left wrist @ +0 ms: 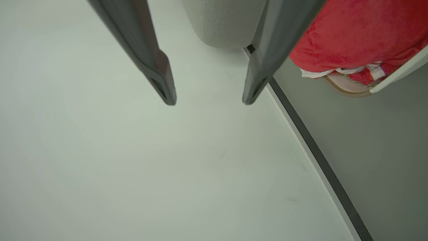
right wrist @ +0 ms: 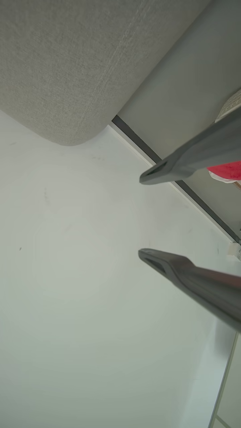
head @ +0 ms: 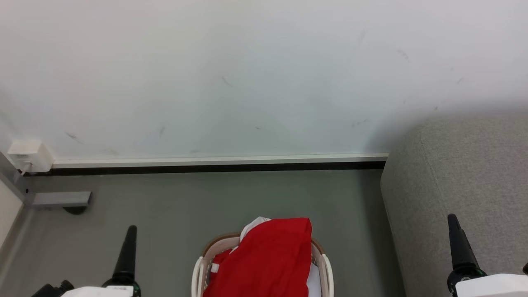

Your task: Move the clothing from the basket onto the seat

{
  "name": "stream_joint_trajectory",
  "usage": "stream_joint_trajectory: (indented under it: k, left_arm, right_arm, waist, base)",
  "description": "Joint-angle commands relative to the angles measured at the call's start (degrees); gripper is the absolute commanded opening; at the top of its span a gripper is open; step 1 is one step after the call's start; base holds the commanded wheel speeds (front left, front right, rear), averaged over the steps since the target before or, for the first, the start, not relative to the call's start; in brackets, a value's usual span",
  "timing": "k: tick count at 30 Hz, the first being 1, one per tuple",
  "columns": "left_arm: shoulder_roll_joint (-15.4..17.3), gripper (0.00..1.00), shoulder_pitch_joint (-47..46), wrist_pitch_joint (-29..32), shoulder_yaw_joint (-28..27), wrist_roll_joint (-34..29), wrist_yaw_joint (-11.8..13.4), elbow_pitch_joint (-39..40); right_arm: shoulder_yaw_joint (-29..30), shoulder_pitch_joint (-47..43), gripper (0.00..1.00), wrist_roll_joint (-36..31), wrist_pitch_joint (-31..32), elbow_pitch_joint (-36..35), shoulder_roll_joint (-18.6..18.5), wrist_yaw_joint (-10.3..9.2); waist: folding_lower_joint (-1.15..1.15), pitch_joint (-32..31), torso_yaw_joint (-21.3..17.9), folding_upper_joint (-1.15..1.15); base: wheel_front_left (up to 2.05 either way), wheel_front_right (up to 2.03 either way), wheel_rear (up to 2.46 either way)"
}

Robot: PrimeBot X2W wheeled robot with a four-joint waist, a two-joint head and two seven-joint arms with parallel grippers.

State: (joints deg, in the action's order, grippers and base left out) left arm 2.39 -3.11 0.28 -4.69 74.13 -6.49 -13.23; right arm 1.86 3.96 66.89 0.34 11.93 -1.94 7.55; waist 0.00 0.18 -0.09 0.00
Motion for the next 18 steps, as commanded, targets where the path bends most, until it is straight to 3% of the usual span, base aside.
stream_joint_trajectory:
  k: [1, 11, 18]
  left_arm:
    - [0.3, 1.0, -0.36, -0.56, 0.05, -2.39, 0.21, 1.14]
    - [1.31, 1.0, 0.34, -2.76, 2.11, -20.09, 1.34, 3.41]
    - [2.97, 1.0, 1.15, -4.21, 5.0, -28.75, 4.1, 4.88]
  right_arm:
    - [-0.41, 0.48, 1.0, -2.62, -0.62, -1.41, -0.6, -0.02]
    - [-2.67, 0.23, 1.0, -19.6, -2.82, -2.15, -1.17, -0.03]
    - [-3.8, 0.43, 1.0, -28.52, -4.26, -0.1, -1.17, -0.04]
  waist:
    - [0.0, 0.01, 0.0, 0.0]
    - [0.0, 0.02, -0.16, 0.0]
    - [0.0, 0.02, -0.38, 0.0]
  base:
    - [0.0, 0.0, 0.0]
    - [0.0, 0.0, 0.0]
    - [0.0, 0.0, 0.0]
